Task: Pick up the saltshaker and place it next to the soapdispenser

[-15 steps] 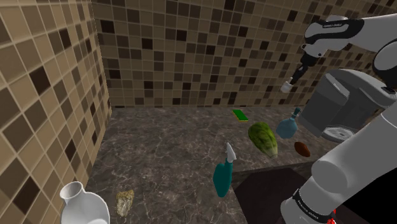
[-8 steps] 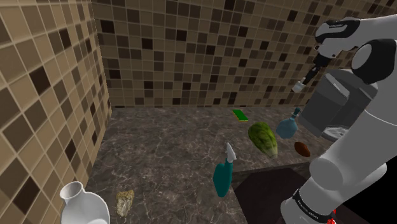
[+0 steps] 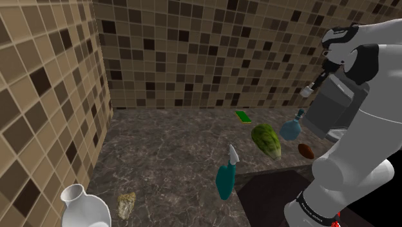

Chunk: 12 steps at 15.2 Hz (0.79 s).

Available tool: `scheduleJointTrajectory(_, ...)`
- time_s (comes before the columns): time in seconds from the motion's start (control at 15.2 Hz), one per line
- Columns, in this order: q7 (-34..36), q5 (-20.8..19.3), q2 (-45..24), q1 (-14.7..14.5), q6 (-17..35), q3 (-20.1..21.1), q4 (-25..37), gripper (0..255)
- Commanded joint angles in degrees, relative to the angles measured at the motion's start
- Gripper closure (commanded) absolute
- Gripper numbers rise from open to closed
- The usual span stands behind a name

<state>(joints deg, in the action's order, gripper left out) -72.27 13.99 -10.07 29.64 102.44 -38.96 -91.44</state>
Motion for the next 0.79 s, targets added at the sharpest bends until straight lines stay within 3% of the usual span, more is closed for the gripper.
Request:
scheduleJointTrajectory(0.0,-0.37,0.15,-0.1,-0.02,1.6,0.03,-1.54,255)
scheduleJointTrajectory(0.73,-1.91,1.24,-0.87,-0.32,9.65,0.43,-9.13,255)
